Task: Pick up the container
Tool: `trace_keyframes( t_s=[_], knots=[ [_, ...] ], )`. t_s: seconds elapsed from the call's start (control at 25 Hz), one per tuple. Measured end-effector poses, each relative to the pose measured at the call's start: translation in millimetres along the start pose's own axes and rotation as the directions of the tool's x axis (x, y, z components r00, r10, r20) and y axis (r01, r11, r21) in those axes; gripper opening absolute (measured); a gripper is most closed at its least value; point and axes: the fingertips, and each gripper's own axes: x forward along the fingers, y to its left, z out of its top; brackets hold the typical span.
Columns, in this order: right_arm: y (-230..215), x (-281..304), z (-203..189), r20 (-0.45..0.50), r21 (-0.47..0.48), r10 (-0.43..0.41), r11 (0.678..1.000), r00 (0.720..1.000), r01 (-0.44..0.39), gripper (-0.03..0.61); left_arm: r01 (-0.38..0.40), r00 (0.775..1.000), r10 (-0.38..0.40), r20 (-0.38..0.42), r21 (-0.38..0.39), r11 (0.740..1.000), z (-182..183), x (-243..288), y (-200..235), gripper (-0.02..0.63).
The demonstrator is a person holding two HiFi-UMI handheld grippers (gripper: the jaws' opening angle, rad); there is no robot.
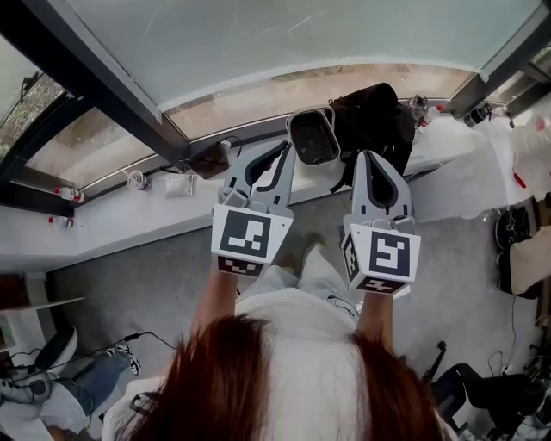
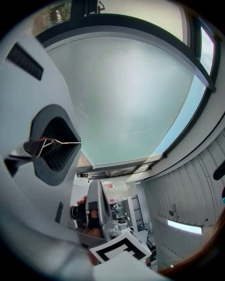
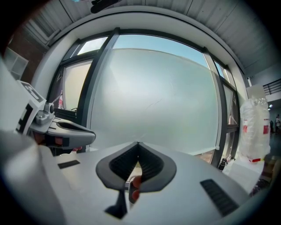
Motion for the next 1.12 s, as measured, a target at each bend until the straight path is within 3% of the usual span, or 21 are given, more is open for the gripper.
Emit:
trace_keyframes(
  t_s=[0.72,1.12],
  knots=[
    [-39.0,90.1,-17.7,-0.02,-0.066,0.017,0.998,1.0,-0.019,0.025,-0.028,0.999,0.027,-0.036,-0.009,1.0,-12.1,88.2,26.2,0.02],
    [-54.1,150.8,-47.8,-0.084,-0.124,0.064,0.989,0.994,-0.074,0.025,-0.033,0.994,0.03,-0.104,-0.024,0.999,-43.0,146.8,39.6,0.02]
  ],
)
